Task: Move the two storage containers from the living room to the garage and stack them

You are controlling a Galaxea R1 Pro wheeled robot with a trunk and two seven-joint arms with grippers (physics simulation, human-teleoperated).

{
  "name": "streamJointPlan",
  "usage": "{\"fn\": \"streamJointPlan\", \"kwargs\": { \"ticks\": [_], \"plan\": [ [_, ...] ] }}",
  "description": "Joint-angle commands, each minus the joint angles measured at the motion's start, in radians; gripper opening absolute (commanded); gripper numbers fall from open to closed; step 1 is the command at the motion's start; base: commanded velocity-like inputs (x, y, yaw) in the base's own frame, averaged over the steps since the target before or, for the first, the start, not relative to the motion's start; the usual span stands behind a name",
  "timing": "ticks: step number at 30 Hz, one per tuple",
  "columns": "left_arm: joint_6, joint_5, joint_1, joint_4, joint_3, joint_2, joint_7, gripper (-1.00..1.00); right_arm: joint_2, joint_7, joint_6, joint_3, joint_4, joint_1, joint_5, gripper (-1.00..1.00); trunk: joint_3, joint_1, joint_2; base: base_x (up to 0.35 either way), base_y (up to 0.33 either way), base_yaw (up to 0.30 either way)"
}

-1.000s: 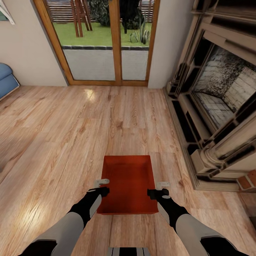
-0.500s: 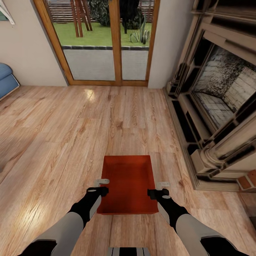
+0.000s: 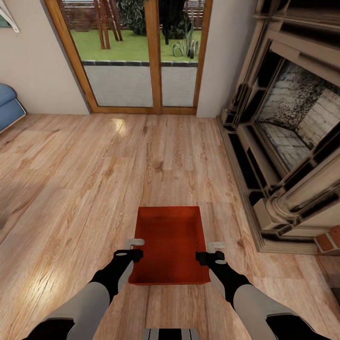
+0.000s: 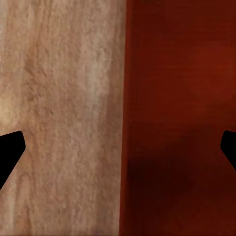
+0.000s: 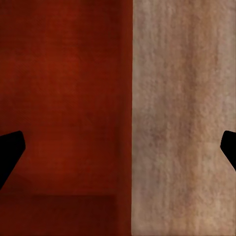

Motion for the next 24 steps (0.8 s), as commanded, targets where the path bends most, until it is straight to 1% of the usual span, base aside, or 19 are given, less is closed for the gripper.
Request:
{"fn": "streamJointPlan", "kwargs": {
  "ticks": [1, 10, 19, 24],
  "plan": [
    [0.006, -0.005, 0.0, -0.001, 0.005, 0.0, 0.001, 1.0, 0.0, -0.005, 0.004, 0.003, 0.0, 0.0, 0.003, 1.0, -0.001, 0.0, 0.0, 0.0, 0.0, 0.0],
    [0.006, -0.001, 0.0, -0.004, 0.006, 0.0, 0.001, 1.0, 0.002, -0.006, 0.011, 0.003, 0.0, 0.0, 0.002, 1.0, -0.001, 0.0, 0.0, 0.0, 0.0, 0.0],
    [0.006, 0.004, 0.0, -0.003, 0.007, -0.001, 0.001, 1.0, 0.005, -0.007, 0.003, 0.003, 0.002, 0.0, 0.002, 1.0, -0.001, 0.0, 0.0, 0.0, 0.0, 0.0],
    [0.006, 0.005, 0.0, -0.002, 0.009, -0.001, 0.001, 1.0, 0.001, -0.007, 0.0, 0.003, 0.001, 0.0, 0.002, 1.0, -0.001, 0.0, 0.0, 0.0, 0.0, 0.0]
  ]
}}
